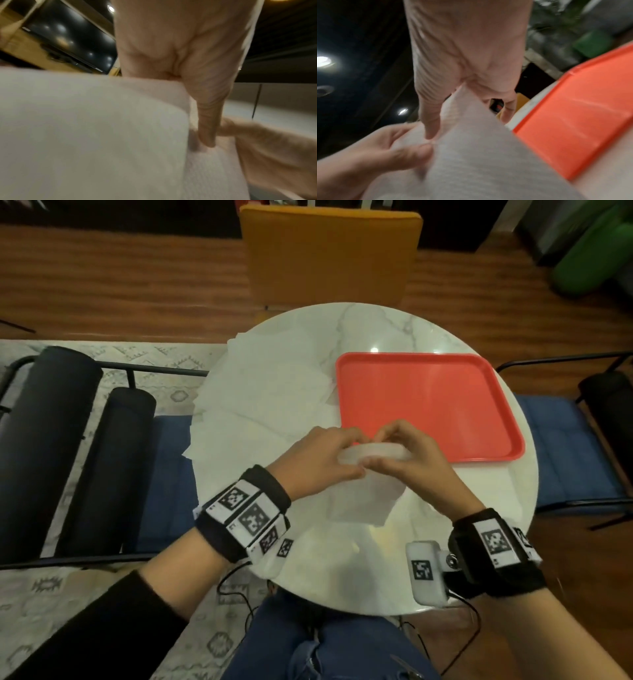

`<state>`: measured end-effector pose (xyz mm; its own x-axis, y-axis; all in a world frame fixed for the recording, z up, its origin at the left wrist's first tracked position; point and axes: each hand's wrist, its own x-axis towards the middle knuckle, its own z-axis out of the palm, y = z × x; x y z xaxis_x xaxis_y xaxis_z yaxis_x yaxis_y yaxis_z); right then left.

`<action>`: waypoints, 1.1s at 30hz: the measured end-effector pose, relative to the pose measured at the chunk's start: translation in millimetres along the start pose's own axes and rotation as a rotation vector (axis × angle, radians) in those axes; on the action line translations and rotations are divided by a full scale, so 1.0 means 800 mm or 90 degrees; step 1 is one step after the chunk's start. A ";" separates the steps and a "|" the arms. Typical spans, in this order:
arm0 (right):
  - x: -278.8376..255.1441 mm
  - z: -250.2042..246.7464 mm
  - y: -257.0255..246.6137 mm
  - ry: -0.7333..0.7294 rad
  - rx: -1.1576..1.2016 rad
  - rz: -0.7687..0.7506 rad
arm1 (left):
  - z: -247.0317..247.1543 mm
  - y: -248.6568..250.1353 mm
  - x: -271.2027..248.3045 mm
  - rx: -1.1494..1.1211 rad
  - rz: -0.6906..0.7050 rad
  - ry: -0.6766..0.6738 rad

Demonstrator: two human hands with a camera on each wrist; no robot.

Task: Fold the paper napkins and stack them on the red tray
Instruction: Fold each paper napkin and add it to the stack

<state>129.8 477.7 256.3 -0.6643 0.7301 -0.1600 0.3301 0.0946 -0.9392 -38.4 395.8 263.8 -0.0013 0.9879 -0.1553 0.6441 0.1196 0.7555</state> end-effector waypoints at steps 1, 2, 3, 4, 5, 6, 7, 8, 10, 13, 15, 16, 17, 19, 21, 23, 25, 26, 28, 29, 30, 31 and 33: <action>0.000 -0.002 0.007 -0.002 0.054 0.045 | -0.006 -0.006 -0.002 -0.029 -0.008 0.026; -0.001 -0.002 0.015 -0.028 0.076 0.087 | -0.012 -0.012 -0.006 -0.073 -0.020 0.058; -0.002 -0.001 0.024 -0.062 0.067 0.120 | -0.017 -0.018 -0.012 -0.129 -0.036 0.093; -0.002 0.002 0.034 -0.090 0.046 0.141 | -0.023 -0.026 -0.019 -0.195 -0.057 0.128; -0.004 0.003 0.043 -0.107 0.028 0.154 | -0.027 -0.033 -0.027 -0.269 -0.086 0.162; -0.003 0.005 0.049 -0.112 0.022 0.159 | -0.032 -0.040 -0.036 -0.342 -0.120 0.190; -0.001 0.007 0.053 -0.107 0.023 0.162 | -0.035 -0.050 -0.045 -0.402 -0.155 0.213; 0.002 0.009 0.056 -0.097 0.032 0.161 | -0.037 -0.063 -0.054 -0.440 -0.190 0.228; 0.013 0.013 0.059 -0.083 0.053 0.162 | -0.037 -0.091 -0.069 -0.445 -0.253 0.241; 0.037 0.025 0.066 -0.082 0.053 0.184 | -0.030 -0.135 -0.083 -0.412 -0.340 0.222; 0.055 0.038 0.076 -0.097 0.017 0.206 | -0.022 -0.166 -0.084 -0.390 -0.395 0.185; 0.063 0.046 0.081 -0.105 -0.014 0.221 | -0.018 -0.180 -0.083 -0.374 -0.415 0.168; 0.070 0.053 0.087 -0.115 -0.044 0.233 | -0.013 -0.195 -0.082 -0.346 -0.425 0.155; 0.083 0.066 0.100 -0.112 -0.107 0.243 | -0.005 -0.220 -0.076 -0.271 -0.423 0.143; 0.093 0.075 0.112 -0.079 -0.145 0.237 | -0.001 -0.235 -0.072 -0.221 -0.416 0.159; 0.097 0.078 0.121 -0.036 -0.173 0.202 | -0.002 -0.241 -0.069 -0.203 -0.393 0.190; 0.089 0.080 0.118 0.004 -0.195 0.167 | -0.002 -0.242 -0.070 -0.179 -0.367 0.226; 0.082 0.081 0.115 0.023 -0.194 0.149 | -0.001 -0.242 -0.072 -0.168 -0.352 0.242; 0.063 0.085 0.111 0.051 -0.190 0.113 | 0.006 -0.242 -0.082 -0.147 -0.321 0.263; 0.052 0.087 0.109 0.058 -0.196 0.094 | 0.010 -0.242 -0.089 -0.132 -0.307 0.261; 0.042 0.090 0.113 0.065 -0.209 0.082 | 0.016 -0.244 -0.097 -0.110 -0.293 0.252; 0.032 0.092 0.120 0.065 -0.224 0.077 | 0.022 -0.245 -0.105 -0.078 -0.280 0.233; 0.018 0.095 0.138 0.048 -0.262 0.088 | 0.034 -0.251 -0.118 -0.007 -0.261 0.184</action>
<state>105.8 447.3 127.1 -0.5499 0.8004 -0.2385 0.6620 0.2436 -0.7088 -146.8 275.8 109.3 -0.4657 0.8463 -0.2587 0.5377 0.5027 0.6769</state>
